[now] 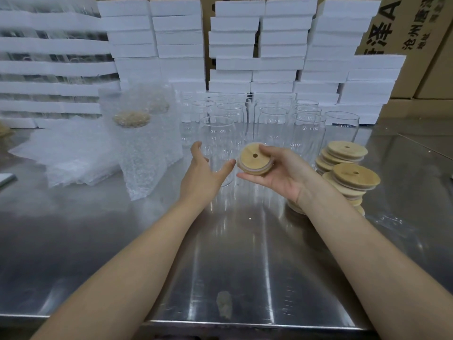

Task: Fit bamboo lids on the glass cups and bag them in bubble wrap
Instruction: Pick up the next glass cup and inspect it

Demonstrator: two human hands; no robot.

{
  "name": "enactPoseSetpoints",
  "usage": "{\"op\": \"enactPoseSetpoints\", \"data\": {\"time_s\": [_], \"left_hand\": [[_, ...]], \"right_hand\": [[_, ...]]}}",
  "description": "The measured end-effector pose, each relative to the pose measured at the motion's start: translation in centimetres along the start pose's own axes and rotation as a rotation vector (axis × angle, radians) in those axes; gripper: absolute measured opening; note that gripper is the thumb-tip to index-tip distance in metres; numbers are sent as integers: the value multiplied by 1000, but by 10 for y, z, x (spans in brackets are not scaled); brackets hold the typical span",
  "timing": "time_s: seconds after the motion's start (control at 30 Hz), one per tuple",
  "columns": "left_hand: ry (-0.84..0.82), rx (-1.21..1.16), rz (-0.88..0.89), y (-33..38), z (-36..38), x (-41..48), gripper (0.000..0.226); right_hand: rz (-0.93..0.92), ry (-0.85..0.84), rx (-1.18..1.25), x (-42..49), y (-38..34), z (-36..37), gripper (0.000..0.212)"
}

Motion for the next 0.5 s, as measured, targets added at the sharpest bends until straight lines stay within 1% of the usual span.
{"op": "enactPoseSetpoints", "data": {"time_s": [0.1, 0.2, 0.27, 0.3, 0.33, 0.37, 0.43, 0.5], "left_hand": [[-7, 1, 2, 1, 0, -1, 95], [-21, 5, -4, 3, -1, -3, 103], [-25, -5, -9, 3, -1, -4, 101], [-22, -14, -9, 3, -1, -3, 98], [-20, -25, -8, 3, -1, -3, 95], [-20, -34, -7, 4, -1, -3, 92], [-43, -49, 11, 6, -2, -5, 89], [-99, -59, 65, 11, 0, -10, 86]], "right_hand": [[26, -59, 64, 0, 1, 3, 22], [12, -80, 99, -3, -1, 6, 24], [-31, -67, 114, -5, -1, 8, 20], [-81, -40, 88, -4, -1, 8, 16], [-172, 5, 7, -3, -1, 9, 14], [-303, 62, -126, -3, -2, 9, 13], [-614, 167, -437, -5, -7, 10, 20], [-877, 226, -671, -11, -11, 12, 27]]}}
Point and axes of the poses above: each hand's wrist, its own x-axis towards the middle knuckle, its own z-axis out of the palm, y = z × x, the point moved 2 cm from there along x, towards the middle knuckle, and after that the axes turned 5 degrees about -z, right-handed, at the moved point
